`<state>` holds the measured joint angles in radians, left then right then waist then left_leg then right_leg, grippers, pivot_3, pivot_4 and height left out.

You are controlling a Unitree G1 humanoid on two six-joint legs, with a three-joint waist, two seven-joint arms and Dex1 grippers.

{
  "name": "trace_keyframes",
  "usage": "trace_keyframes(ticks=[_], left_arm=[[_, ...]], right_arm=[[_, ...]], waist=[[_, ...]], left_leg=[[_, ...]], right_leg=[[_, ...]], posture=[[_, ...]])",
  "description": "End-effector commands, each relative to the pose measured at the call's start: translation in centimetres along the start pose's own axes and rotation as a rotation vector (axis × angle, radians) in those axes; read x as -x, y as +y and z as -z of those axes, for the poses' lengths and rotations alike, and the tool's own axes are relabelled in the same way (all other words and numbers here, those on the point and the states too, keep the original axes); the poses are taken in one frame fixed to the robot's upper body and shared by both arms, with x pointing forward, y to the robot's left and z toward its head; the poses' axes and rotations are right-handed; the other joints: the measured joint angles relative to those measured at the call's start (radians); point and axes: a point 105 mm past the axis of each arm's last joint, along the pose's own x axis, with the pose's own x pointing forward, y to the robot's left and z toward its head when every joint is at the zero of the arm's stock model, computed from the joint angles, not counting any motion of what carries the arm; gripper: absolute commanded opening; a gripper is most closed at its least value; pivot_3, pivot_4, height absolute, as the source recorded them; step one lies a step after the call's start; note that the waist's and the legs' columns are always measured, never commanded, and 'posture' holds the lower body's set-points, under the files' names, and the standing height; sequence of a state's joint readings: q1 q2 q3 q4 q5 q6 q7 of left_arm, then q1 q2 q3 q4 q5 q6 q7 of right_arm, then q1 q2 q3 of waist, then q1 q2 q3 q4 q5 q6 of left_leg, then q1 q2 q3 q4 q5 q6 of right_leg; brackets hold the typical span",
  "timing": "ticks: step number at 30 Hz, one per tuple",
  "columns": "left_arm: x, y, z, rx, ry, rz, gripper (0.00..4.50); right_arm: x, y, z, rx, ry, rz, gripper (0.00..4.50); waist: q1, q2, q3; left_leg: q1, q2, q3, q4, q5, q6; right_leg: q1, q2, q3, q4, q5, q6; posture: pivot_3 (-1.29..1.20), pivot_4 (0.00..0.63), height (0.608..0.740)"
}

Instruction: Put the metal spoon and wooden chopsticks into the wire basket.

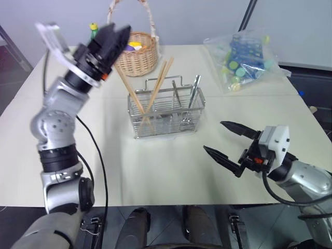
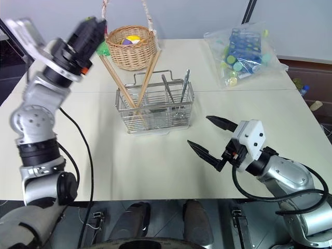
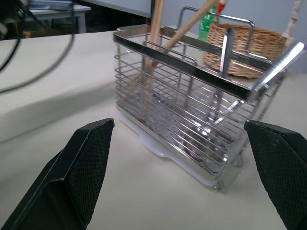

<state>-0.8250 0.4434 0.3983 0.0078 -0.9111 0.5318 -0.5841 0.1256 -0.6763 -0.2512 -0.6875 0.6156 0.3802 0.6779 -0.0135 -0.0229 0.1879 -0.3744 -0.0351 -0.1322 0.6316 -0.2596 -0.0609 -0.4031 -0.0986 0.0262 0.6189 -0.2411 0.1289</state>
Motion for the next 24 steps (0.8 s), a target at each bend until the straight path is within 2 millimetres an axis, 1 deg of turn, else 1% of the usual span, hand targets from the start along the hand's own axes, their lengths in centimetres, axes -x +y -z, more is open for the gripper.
trace_keyframes(ticks=[1,4,7,12,13,15,18,22,24], left_arm=[[0.9,3.0,-4.3,-0.13,-0.083,-0.157,4.46],[2.6,5.8,-4.3,-0.245,-0.005,-0.299,4.46],[5.4,8.8,-2.9,-0.336,0.116,-0.456,4.46],[11.0,10.8,0.5,-0.4,0.296,-0.612,4.46],[12.0,11.0,1.1,-0.404,0.318,-0.642,4.46],[13.8,10.9,2.3,-0.395,0.349,-0.681,4.46],[16.1,10.4,4.2,-0.382,0.393,-0.734,4.46],[17.7,9.4,6.1,-0.344,0.396,-0.776,4.46],[18.1,8.9,7.1,-0.353,0.424,-0.785,4.46]], right_arm=[[0.3,-1.8,-0.5,0.047,-0.031,0.075,4.5],[0.5,-3.6,-0.3,0.058,-0.032,0.141,4.5],[1.1,-5.5,0.5,0.07,-0.01,0.21,4.5],[2.7,-10.2,2.4,0.066,0.003,0.445,4.5],[2.9,-10.9,2.9,0.062,0.006,0.487,4.5],[3.0,-11.5,3.6,0.047,0.003,0.542,4.5],[2.6,-11.4,4.8,0.023,0.0,0.574,4.5],[2.4,-11.6,6.1,-0.022,-0.012,0.64,4.5],[2.3,-11.5,6.6,-0.036,-0.013,0.655,4.5]], waist=[[-0.003,0.0,0.0],[-0.001,0.0,0.0],[0.0,0.0,0.0],[-0.001,0.001,0.0],[-0.001,0.001,0.0],[0.0,0.001,0.0],[0.0,0.001,0.0],[0.0,0.001,0.0],[0.0,0.001,0.0]], left_leg=[[0.0,0.0,0.0,0.0,0.0,0.0],[0.001,0.0,0.0,-0.001,0.0,0.0],[0.0,0.0,0.0,-0.001,0.0,0.0],[0.0,0.0,0.0,-0.001,0.0,0.0],[-0.001,0.0,0.0,-0.001,0.0,0.0],[-0.001,0.0,0.0,-0.002,0.0,0.0],[-0.001,0.0,0.0,-0.002,0.0,0.0],[-0.001,0.0,0.0,-0.002,0.0,0.0],[0.0,0.0,0.0,-0.002,0.0,0.0]], right_leg=[[0.0,0.0,0.0,0.0,0.0,0.0],[0.0,0.0,0.0,0.0,0.0,0.0],[0.0,0.0,0.0,0.0,0.0,0.0],[-0.001,0.0,0.0,0.0,0.0,0.0],[-0.002,0.0,0.0,0.0,0.0,0.0],[-0.002,0.0,0.0,0.0,0.0,0.0],[-0.002,0.0,0.0,0.0,0.0,0.0],[-0.002,0.0,0.001,0.0,0.0,0.0],[-0.002,0.0,0.001,0.0,0.0,0.0]], posture=[[0.0,0.15,0.74],[0.0,0.15,0.74],[0.0,0.15,0.74],[0.0,0.15,0.74],[0.0,0.15,0.74],[0.0,0.15,0.74],[0.0,0.15,0.74],[0.0,0.15,0.74],[0.0,0.15,0.74]])
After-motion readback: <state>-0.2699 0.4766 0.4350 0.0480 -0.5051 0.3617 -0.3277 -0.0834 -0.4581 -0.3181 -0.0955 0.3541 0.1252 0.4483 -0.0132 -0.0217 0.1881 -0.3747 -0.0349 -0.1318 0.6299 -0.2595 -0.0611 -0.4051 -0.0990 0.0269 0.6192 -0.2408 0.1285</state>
